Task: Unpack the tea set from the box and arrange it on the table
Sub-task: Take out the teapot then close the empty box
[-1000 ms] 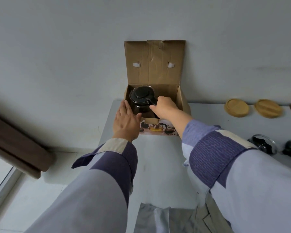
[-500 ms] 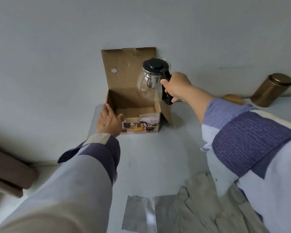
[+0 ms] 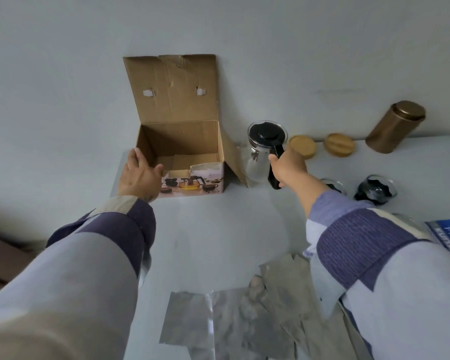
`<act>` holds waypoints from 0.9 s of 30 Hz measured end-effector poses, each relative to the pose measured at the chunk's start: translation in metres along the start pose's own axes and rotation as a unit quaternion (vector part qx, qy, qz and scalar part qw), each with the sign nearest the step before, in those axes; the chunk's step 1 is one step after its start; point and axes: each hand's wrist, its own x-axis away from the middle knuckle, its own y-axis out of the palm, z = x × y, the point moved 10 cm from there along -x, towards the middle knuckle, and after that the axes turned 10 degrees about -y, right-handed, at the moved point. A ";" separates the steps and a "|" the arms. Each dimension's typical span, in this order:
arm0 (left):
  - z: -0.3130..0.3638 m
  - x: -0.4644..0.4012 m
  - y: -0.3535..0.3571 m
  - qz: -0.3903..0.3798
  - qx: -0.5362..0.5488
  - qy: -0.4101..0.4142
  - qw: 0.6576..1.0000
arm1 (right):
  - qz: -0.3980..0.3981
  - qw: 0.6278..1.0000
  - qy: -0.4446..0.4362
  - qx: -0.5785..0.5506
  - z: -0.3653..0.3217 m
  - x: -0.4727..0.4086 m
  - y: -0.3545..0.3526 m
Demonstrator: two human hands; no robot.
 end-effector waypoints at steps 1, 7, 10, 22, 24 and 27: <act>0.000 -0.001 0.000 0.002 -0.001 -0.003 1.000 | 0.001 1.000 0.008 -0.008 0.008 -0.001 0.003; -0.002 -0.005 0.003 0.004 -0.002 -0.014 1.000 | 0.028 0.999 0.033 -0.022 0.036 -0.003 0.008; -0.002 -0.007 0.003 0.006 -0.004 -0.016 1.000 | 0.031 0.999 0.034 -0.001 0.045 -0.005 0.011; -0.004 -0.007 0.001 0.014 -0.013 0.007 1.000 | 0.052 0.988 -0.007 0.148 0.024 0.006 -0.003; -0.003 -0.005 0.000 0.011 -0.017 0.011 1.000 | 0.164 0.956 -0.129 0.205 -0.018 0.022 -0.020; -0.001 -0.001 -0.002 0.004 -0.019 0.018 1.000 | 0.086 0.965 -0.227 0.096 -0.052 0.035 0.022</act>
